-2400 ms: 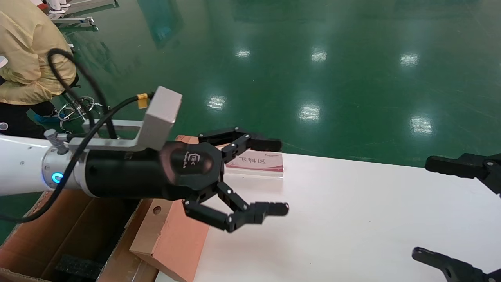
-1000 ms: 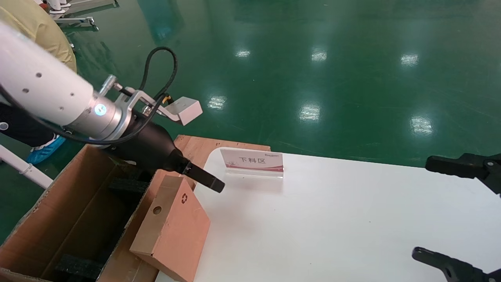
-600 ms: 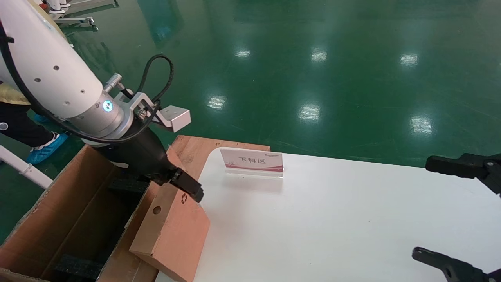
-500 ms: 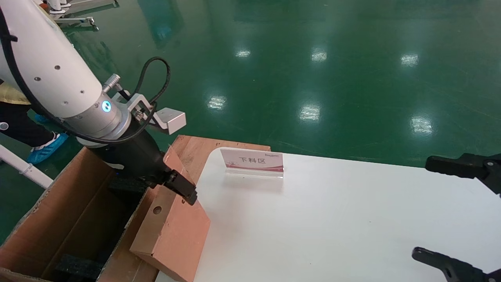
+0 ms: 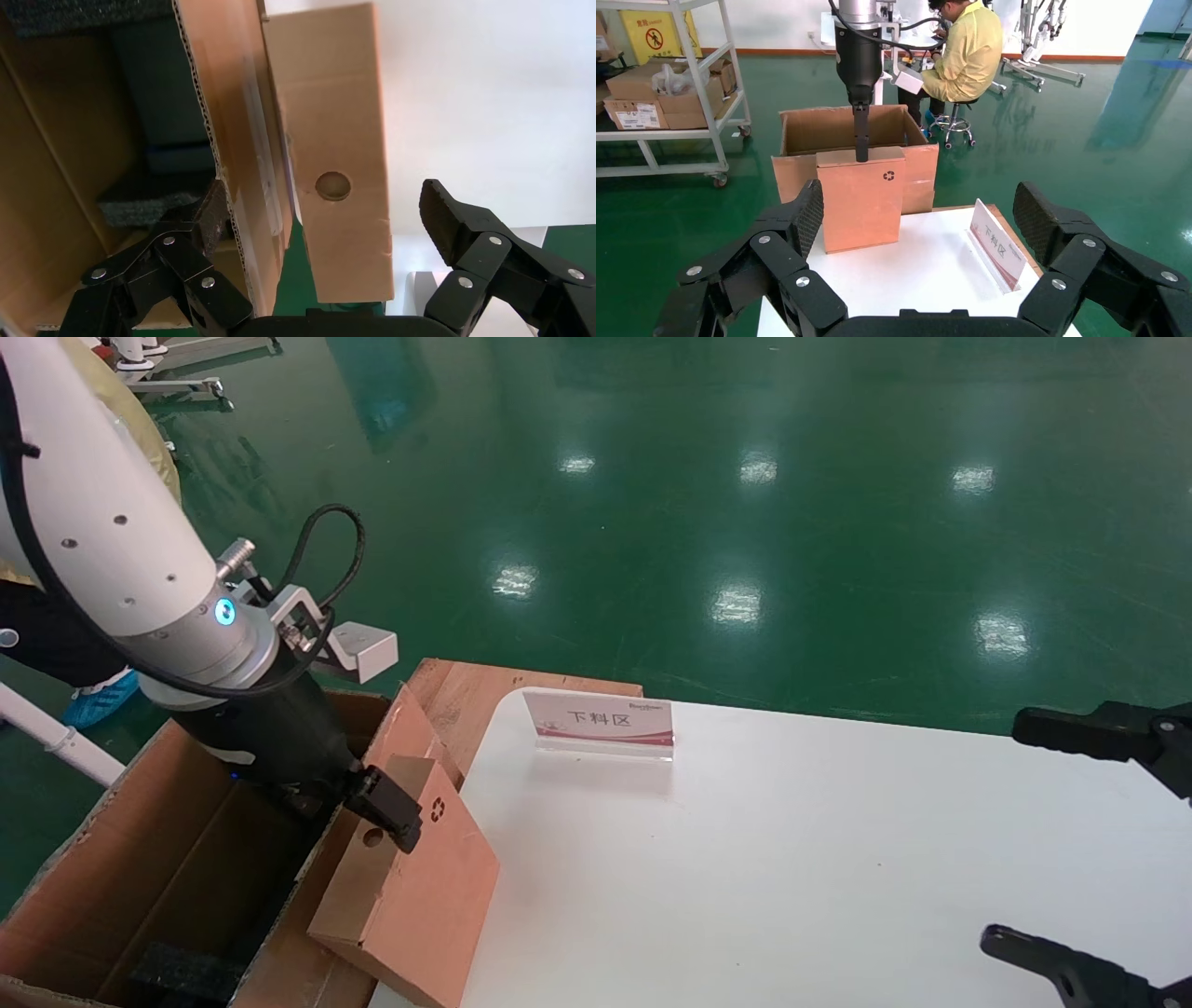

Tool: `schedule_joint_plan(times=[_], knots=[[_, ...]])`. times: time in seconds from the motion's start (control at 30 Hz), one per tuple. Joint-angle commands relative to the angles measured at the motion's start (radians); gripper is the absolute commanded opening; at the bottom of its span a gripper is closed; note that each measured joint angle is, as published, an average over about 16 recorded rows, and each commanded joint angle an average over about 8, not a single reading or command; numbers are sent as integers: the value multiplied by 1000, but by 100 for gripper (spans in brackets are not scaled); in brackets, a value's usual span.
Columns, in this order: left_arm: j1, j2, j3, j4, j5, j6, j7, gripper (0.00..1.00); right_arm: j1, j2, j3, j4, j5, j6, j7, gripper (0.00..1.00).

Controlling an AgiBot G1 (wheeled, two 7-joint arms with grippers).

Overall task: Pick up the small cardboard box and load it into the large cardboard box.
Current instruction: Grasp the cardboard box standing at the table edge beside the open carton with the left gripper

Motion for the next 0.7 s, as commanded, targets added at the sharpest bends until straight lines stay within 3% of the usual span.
schedule_joint_plan(times=[0.03, 0.7], knots=[[-4, -6, 17, 0, -8, -7, 1, 100, 0, 0, 0, 0, 0, 0, 0, 100], [73, -101, 25, 0, -6, -172, 125, 100, 0, 1, -1, 0, 1, 1, -1, 100]])
